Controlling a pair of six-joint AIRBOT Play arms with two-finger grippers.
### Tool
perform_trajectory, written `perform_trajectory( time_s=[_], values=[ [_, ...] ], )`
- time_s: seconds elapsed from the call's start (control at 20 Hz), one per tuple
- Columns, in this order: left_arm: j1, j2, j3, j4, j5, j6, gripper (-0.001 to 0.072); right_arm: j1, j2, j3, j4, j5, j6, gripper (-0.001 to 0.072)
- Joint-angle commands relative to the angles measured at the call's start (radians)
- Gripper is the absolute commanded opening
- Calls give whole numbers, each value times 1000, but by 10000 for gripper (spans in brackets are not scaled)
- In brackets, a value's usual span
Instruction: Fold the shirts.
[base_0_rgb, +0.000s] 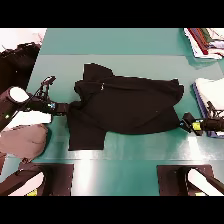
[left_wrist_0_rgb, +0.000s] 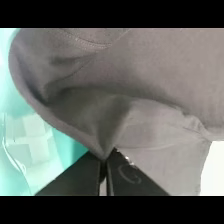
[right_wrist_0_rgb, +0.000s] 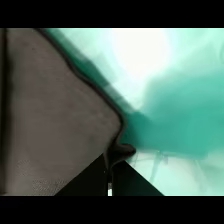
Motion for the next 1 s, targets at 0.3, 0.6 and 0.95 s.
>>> perform_trajectory(
  time_s=[0.3,0.6,0.95],
  values=[
    [0,199,498,9,-96,-47,28,43,261,570,1,55,-7,17],
    [0,207,1170,9,-66,-64,27,43,306,1150,-119,141,-6,17],
    [0,204,1409,18,18,-108,26,43,255,1528,-294,306,24,16]
  ],
)
